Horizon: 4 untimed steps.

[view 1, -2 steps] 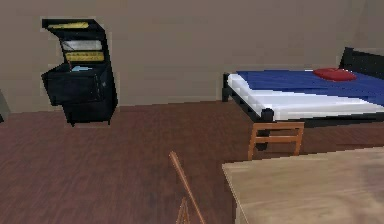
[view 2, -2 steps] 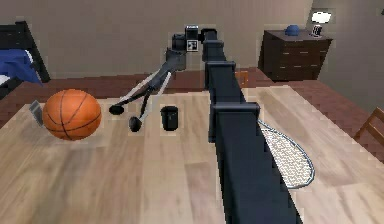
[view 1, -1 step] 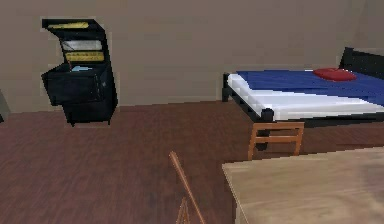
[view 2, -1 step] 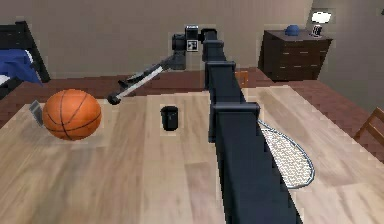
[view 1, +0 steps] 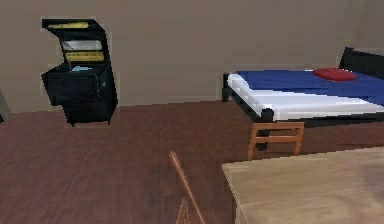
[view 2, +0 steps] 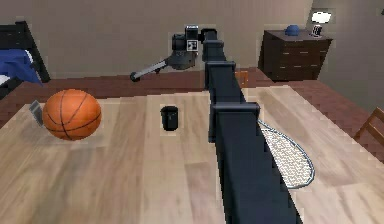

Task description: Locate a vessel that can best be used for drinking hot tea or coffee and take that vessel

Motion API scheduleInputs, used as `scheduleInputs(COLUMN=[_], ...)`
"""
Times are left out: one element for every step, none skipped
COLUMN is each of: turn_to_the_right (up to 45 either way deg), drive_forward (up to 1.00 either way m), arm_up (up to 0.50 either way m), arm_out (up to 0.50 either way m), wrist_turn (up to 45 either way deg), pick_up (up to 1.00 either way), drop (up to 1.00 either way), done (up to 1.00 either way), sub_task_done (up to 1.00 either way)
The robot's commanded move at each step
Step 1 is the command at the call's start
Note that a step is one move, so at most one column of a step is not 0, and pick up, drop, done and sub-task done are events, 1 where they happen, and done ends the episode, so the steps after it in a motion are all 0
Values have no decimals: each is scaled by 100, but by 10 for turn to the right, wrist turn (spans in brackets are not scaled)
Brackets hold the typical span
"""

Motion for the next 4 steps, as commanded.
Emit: scheduleInputs(turn_to_the_right=[0, 0, 0, 0], drive_forward=[0, 0, 0, 0], arm_up=[0, -28, 0, 10], arm_out=[0, 0, 0, 0], wrist_turn=[210, 0, 0, 0], pick_up=[0, 0, 100, 0], drop=[0, 0, 0, 0], done=[0, 0, 0, 0], sub_task_done=[0, 0, 0, 0])
